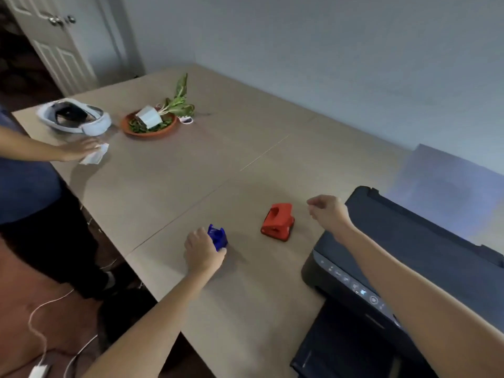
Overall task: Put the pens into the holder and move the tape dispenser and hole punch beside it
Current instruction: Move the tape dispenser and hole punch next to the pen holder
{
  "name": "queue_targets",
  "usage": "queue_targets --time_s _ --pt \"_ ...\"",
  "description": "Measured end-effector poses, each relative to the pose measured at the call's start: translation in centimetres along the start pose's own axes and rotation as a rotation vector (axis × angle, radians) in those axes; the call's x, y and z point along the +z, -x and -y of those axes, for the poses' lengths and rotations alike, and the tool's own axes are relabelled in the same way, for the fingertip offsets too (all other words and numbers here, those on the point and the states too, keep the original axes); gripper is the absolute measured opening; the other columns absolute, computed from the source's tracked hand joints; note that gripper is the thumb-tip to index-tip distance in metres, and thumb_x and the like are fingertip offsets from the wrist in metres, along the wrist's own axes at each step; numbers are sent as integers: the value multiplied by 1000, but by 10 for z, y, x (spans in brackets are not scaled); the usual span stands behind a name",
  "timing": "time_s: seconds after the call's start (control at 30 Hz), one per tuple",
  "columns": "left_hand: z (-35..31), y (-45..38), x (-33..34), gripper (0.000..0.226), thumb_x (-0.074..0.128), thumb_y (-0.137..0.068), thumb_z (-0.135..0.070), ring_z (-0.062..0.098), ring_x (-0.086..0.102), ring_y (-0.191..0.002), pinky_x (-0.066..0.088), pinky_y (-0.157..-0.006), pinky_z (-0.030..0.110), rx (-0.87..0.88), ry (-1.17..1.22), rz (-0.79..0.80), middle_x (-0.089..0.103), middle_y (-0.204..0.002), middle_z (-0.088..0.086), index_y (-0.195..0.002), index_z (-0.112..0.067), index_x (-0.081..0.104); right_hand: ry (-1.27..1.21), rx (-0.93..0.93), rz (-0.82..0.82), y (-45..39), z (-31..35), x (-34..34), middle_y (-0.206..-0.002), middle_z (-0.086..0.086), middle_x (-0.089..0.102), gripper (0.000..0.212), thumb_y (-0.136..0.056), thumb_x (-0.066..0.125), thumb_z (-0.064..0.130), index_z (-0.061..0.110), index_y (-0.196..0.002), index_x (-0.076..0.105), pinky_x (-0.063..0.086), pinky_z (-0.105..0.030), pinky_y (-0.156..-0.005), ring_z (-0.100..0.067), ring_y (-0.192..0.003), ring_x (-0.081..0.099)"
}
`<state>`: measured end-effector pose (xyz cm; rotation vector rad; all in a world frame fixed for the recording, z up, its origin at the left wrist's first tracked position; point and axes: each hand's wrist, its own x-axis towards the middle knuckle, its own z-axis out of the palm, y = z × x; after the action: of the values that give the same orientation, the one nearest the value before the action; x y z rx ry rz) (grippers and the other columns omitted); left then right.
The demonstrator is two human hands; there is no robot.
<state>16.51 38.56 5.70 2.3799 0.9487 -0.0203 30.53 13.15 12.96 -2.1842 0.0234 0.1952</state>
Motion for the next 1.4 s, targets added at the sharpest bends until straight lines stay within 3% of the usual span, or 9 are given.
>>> queue_targets --time_s 0.13,0.27,0.33,0.47,0.6,0.9,1.1,1.27,1.4 --pt "35 -21 2 45 75 -73 -30 30 63 -88 48 -66 31 -89 21 177 64 -102 9 -104 -9 50 120 200 67 -22 -2 56 -114 -16 63 41 -86 61 15 -2 -123 57 47 -28 -75 -26 -91 60" --pt "34 -4 9 34 73 -72 -30 23 56 -68 42 -57 25 6 -23 118 58 -78 -1 -91 -14 51 105 326 54 -24 -21 72 -81 -12 55 11 -86 60 13 3 -83 57 42 -32 -61 -27 -75 56" --pt "58 -58 17 30 71 -73 -29 23 57 -65 40 -54 24 11 -47 169 58 -73 -3 -87 -17 48 -5 462 74 -60 -25 129 -90 -15 63 8 -88 59 10 5 -82 59 49 -32 -62 -28 -79 61" --pt "69 -59 4 18 72 -70 -28 27 65 -70 41 -51 24 -5 139 229 64 -66 -1 -76 -18 58 -383 588 8 -62 -26 136 -129 -25 57 44 -87 60 0 -3 -129 49 58 -34 -63 -36 -109 62" --pt "69 -63 -17 26 81 -63 -25 34 70 -87 53 -66 34 -212 565 370 71 -80 11 -79 -9 68 -410 526 20 -63 -13 127 -118 -22 60 24 -84 62 -2 -2 -108 60 59 -43 -79 -33 -88 68" --pt "-40 -4 -68 30 82 -72 -20 12 65 -53 50 -53 25 69 740 476 64 -50 -11 -47 -24 66 -576 150 56 -20 46 -12 -89 -19 65 11 -87 58 -3 2 -78 59 62 -36 -71 -28 -69 69" --pt "-158 87 -52 15 82 -72 -23 9 75 -66 59 -54 26 356 731 656 79 -74 -4 -77 -15 69 -618 18 -69 55 21 -167 -86 -20 64 17 -89 57 -5 3 -74 57 63 -33 -67 -29 -70 69" --pt "-238 195 3 27 78 -78 -15 12 73 -67 60 -55 27 490 655 837 75 -70 -2 -53 -19 68 -618 37 -246 129 -46 -284 -88 -22 57 22 -90 55 -7 3 -71 52 59 -41 -76 -32 -71 62" --pt "-280 282 64 14 78 -78 -15 26 71 -82 58 -80 49 522 552 1023 74 -88 12 -74 -11 66 -657 106 -425 191 -121 -363 -77 -21 59 23 -90 55 -7 2 -69 52 59 -43 -77 -34 -72 64"
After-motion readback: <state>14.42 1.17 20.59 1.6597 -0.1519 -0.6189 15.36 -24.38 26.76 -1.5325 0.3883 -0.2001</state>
